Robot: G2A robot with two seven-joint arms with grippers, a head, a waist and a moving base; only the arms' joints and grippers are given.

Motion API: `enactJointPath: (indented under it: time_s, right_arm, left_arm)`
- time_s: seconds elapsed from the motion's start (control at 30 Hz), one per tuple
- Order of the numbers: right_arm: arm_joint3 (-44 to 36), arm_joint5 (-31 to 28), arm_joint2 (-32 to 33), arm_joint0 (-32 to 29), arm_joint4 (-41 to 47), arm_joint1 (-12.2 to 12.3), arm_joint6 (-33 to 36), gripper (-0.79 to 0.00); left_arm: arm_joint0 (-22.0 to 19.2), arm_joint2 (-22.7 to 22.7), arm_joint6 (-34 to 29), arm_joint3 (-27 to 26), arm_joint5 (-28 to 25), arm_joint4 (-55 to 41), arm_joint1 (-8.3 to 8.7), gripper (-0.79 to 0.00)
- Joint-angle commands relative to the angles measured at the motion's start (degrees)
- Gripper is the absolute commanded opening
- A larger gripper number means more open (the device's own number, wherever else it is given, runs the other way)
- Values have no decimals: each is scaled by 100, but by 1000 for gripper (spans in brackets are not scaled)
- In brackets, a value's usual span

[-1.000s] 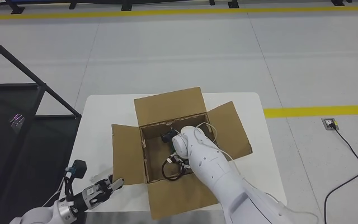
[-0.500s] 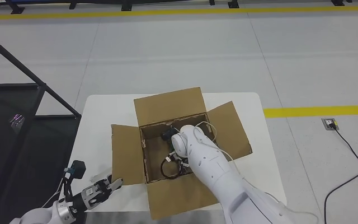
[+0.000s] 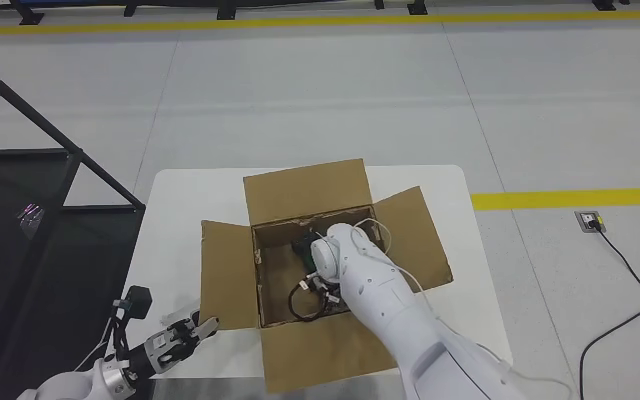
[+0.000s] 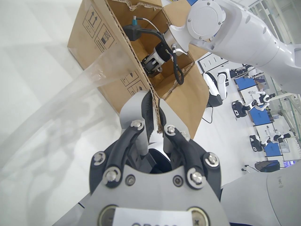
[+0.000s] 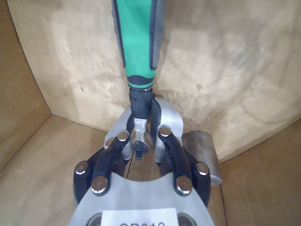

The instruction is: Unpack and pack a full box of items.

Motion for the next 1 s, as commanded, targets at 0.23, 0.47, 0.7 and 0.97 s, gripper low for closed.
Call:
enactJointPath:
  time_s: [0.23, 0.47, 0.7, 0.97]
  right_arm:
    - [-86, -197, 44, 25, 32, 40, -252, -785]
    - [-270, -762, 108, 85, 79, 113, -593, -785]
    - [-636, -1243, 171, 91, 54, 231, -802, -785]
    - [-1598, -1371, 273, -125, -195, 464, -784, -785]
  left_arm:
    - [-9, -20, 120, -4, 98, -38, 22, -785]
    - [-130, -35, 69, 57, 242, -114, 51, -785]
    - [-317, -105, -123, 107, 306, -235, 98, -785]
    - [-541, -168, -563, 228, 331, -521, 172, -785]
